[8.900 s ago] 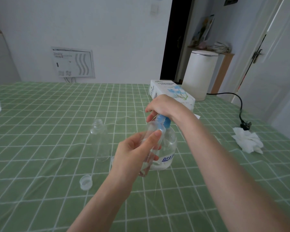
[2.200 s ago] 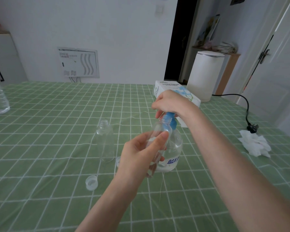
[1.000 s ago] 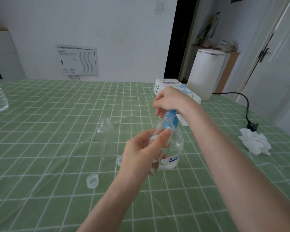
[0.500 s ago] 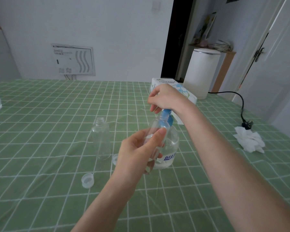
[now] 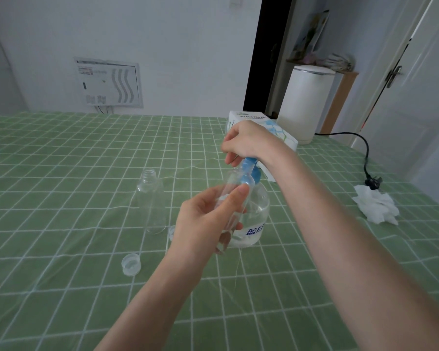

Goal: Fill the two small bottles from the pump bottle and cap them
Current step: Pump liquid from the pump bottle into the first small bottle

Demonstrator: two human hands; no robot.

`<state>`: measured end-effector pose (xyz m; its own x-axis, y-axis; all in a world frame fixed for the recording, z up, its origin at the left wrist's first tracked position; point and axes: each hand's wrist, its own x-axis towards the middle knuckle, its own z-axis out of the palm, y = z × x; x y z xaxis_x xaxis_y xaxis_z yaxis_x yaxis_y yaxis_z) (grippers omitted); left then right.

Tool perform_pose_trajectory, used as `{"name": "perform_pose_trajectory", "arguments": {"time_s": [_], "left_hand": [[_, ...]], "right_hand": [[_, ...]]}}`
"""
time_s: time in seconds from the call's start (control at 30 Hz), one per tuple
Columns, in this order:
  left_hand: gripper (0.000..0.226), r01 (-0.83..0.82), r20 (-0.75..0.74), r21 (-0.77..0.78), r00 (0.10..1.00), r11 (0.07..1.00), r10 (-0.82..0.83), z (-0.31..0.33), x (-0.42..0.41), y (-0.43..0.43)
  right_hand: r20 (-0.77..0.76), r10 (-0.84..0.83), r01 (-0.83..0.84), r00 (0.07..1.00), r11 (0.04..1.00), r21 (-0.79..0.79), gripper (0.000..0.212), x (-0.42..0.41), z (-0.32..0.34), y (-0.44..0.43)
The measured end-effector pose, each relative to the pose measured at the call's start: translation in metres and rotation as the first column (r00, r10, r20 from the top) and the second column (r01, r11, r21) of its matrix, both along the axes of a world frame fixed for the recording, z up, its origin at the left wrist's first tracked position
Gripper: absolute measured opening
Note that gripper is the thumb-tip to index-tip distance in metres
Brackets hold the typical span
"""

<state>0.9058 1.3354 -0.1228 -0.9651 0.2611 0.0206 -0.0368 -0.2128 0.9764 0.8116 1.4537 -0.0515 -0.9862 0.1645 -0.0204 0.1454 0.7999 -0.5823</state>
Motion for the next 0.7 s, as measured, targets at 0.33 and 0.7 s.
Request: {"name": "perform_pose_trajectory", "arguments": {"time_s": [0.33,0.7], "left_hand": [[0.042,0.017,0.009,0.0,1.0,1.0,-0.017,0.0,0.0012,-0.0004],[0.046,0.028,0.006,-0.026,1.0,0.999,-0.027,0.0002,0.0017,-0.0021]], "right_hand": [[-0.062,0.027,-0.029,0.998,0.999,-0.023,0.005,-0.0019,-0.0039,0.0038],[-0.03,0.039,-0.039,0.999,0.999,0.006,0.021,-0.0023,-0.0016,0.0021]]}}
